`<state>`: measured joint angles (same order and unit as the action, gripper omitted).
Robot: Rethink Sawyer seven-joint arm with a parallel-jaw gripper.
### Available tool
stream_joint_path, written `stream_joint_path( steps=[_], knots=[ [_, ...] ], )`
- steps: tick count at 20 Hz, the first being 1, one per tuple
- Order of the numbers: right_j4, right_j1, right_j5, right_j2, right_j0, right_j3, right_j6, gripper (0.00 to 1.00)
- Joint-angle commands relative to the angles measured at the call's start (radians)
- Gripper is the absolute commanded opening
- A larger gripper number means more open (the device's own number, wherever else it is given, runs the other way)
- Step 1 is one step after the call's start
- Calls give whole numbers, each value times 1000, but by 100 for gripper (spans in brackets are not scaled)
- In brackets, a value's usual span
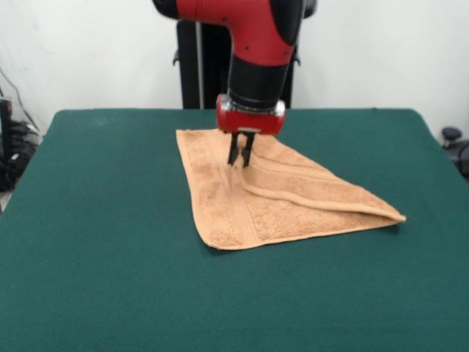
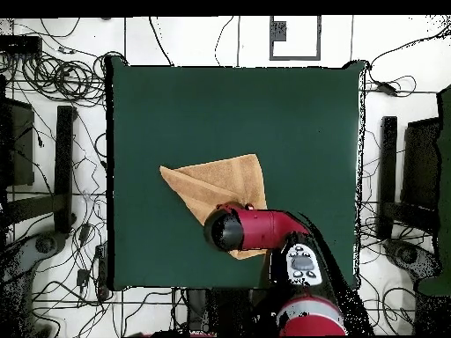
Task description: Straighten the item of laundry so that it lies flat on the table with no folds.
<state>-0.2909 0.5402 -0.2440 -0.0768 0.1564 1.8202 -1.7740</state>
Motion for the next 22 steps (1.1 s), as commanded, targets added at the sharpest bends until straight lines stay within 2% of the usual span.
stream_joint_path(
  steps=[1, 4, 10, 17, 22],
  knots=[
    [91, 49, 39, 70, -81, 156, -261, 0],
    [104, 38, 59, 53, -101, 157, -265, 0],
    [141, 39, 91, 131, -43, 217, -238, 0],
    [163, 33, 162, 115, -74, 283, -261, 0],
    [162, 14, 183, 153, -31, 303, -228, 0]
  ],
)
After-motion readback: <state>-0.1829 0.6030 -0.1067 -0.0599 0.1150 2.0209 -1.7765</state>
